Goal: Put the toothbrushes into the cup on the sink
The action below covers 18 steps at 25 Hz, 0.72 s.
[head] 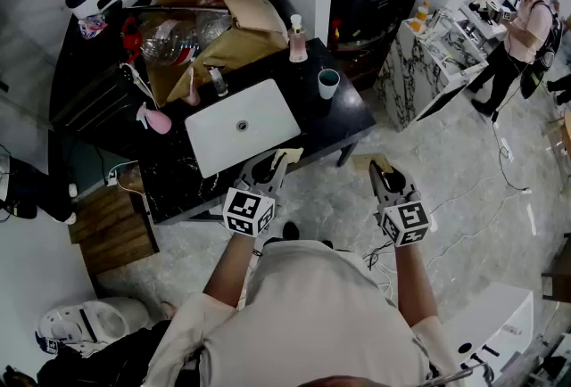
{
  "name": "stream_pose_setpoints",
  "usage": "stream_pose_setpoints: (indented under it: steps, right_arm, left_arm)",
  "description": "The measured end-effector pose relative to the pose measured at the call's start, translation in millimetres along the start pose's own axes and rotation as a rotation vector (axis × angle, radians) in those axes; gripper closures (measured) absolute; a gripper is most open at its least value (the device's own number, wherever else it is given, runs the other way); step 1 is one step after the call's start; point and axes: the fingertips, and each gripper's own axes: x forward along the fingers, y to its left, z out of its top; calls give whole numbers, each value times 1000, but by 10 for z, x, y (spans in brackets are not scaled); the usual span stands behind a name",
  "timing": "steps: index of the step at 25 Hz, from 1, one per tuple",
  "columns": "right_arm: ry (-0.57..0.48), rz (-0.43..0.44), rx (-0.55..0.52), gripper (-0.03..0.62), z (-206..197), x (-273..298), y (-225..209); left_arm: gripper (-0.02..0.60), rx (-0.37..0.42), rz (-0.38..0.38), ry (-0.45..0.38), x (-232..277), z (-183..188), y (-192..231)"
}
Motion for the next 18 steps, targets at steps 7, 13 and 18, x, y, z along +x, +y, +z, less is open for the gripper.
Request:
stream_pose_setpoints:
  steps: [7, 13, 18]
  right_arm:
    - [1, 6, -3, 520, 12, 3, 27]
    - [-3, 9, 11, 520, 10, 3, 76]
    - [-8, 10, 37, 520, 14, 18, 111]
  left_arm:
    - [540, 1, -7, 1, 2, 19, -19]
    - [540, -2, -18, 1, -5, 4, -11]
    - [540, -12, -29, 0, -21, 0, 14]
